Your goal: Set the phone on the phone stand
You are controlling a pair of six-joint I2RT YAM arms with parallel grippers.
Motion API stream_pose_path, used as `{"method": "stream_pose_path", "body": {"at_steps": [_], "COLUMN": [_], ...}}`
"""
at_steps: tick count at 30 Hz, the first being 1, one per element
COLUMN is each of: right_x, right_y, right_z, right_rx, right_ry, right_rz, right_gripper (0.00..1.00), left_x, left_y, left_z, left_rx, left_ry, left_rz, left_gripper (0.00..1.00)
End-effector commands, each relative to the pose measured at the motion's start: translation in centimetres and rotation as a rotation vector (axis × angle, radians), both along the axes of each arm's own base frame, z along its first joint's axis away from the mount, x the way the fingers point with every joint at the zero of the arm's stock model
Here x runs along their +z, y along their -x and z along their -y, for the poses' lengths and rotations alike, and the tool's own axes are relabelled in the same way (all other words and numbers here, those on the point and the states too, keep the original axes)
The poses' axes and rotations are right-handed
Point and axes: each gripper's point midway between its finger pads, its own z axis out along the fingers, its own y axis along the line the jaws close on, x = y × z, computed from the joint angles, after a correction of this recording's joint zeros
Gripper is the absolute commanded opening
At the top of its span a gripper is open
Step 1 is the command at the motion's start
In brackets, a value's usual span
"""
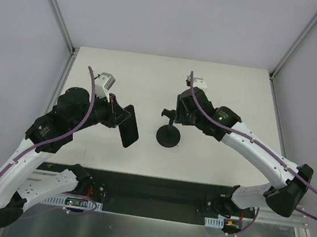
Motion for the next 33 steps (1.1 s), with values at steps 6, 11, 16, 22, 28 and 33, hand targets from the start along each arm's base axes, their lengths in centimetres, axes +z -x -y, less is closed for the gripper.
{"method": "stream_pose_path", "body": {"at_steps": [6, 11, 16, 22, 28, 33], "right_x": [-1.1, -1.7, -1.5, -1.3, -0.9, -0.7], "right_y": [-0.4, -0.3, 0.3, 0.0, -0.5, -0.8], "right_z": [0.2, 0.2, 0.3, 0.6, 0.0, -0.1], "right_rx": [-0.088, -0.092, -0.07, -0.07, -0.052, 0.011], "right_ry": [0.055, 0.05, 0.044, 0.043, 0.055, 0.097], "right_rz": [0.021, 0.023, 0.02, 0.048, 0.06, 0.096], "right_gripper": [0.4, 0.32, 0.33, 0.31, 0.14, 0.01], "left_x": [1.9, 1.9, 2.0, 1.8, 2.0, 2.2], "left_y": [1.0, 0.6, 0.5, 0.4, 0.4, 0.4], "left_z": [0.5, 1.1, 1.5, 2.0, 2.8, 4.5], "left_rx": [-0.041, -0.057, -0.07, -0.086, -0.127, -0.222], "left_ry": [0.084, 0.078, 0.085, 0.087, 0.103, 0.118], "left_rz": [0.045, 0.043, 0.045, 0.033, 0.038, 0.064], "left_gripper": [0.0, 0.0, 0.0, 0.0, 0.0, 0.0]}}
